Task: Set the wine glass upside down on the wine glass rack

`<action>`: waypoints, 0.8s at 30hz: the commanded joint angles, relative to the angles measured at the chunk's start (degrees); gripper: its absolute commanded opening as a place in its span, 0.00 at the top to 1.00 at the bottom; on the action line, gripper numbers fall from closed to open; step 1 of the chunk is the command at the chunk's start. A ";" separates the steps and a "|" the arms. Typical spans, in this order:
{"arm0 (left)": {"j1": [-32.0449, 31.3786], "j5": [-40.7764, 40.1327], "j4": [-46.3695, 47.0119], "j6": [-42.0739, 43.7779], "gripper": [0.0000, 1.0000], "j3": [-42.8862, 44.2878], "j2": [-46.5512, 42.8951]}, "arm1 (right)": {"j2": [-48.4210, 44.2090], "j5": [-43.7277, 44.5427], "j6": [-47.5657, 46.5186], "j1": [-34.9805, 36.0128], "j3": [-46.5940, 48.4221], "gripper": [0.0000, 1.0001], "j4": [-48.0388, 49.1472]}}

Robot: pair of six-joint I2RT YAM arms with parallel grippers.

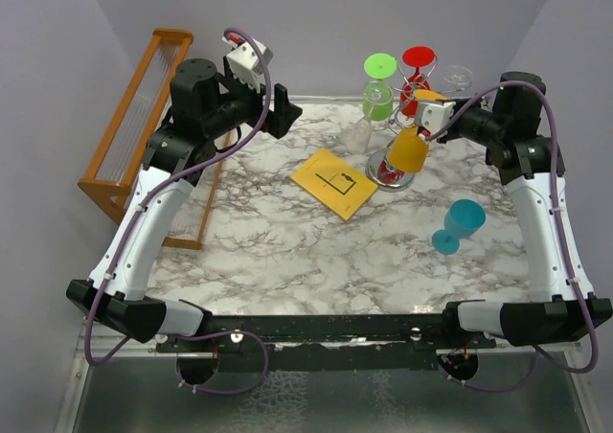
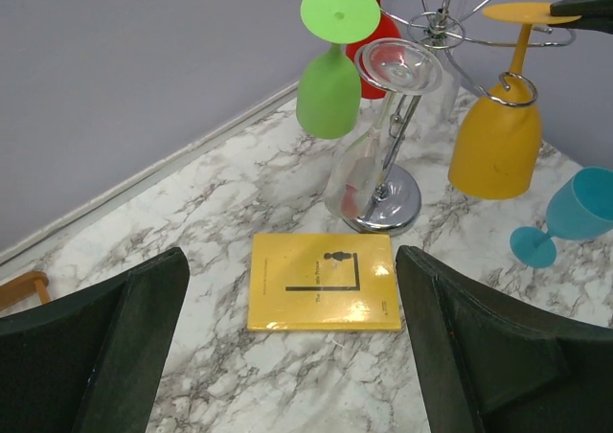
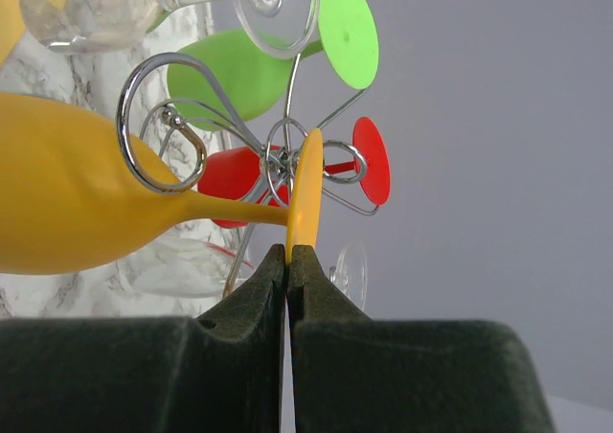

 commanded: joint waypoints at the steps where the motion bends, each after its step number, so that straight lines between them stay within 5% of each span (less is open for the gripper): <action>1: 0.55 0.28 2.16 0.45 0.08 -0.25 -1.06 | 0.58 -0.25 -0.26 0.89 -0.37 0.99 3.77; 24: 1.03 1.71 2.61 0.10 0.08 -0.19 -0.72 | 2.86 -5.10 0.68 3.36 0.56 0.99 3.79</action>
